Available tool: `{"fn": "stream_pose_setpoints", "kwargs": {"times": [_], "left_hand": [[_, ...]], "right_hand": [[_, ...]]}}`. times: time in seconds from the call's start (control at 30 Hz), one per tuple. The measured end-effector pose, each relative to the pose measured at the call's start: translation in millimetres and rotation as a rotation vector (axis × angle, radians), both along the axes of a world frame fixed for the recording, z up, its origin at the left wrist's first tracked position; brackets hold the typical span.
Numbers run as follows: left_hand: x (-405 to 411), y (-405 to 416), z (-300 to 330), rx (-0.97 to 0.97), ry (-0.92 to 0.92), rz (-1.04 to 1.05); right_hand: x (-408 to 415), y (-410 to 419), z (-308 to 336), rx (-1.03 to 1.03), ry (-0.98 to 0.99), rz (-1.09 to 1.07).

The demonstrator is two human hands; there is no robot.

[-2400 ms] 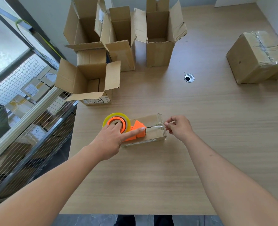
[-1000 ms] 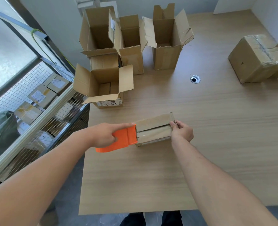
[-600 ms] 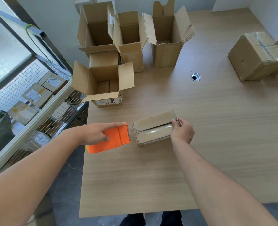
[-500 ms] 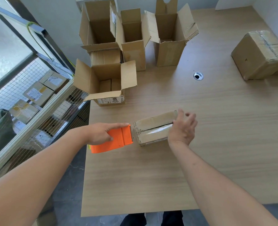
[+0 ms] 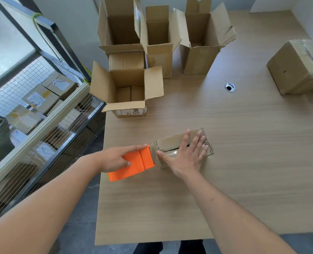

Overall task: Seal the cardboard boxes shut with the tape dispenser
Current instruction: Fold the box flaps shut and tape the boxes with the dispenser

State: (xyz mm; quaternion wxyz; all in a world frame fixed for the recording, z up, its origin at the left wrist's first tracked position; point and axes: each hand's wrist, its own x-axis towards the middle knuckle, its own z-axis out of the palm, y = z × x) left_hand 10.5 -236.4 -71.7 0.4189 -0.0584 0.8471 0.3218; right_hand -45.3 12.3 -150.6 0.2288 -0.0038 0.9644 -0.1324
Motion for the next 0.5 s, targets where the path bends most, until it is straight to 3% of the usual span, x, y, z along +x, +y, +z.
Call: {"fn": "stream_pose_setpoints", "kwargs": {"times": [0.5], "left_hand": [[15.8, -15.8, 11.2, -0.002, 0.01, -0.066]], "right_hand": [[-11.2, 0.1, 18.0, 0.037, -0.103, 0.073]]}}
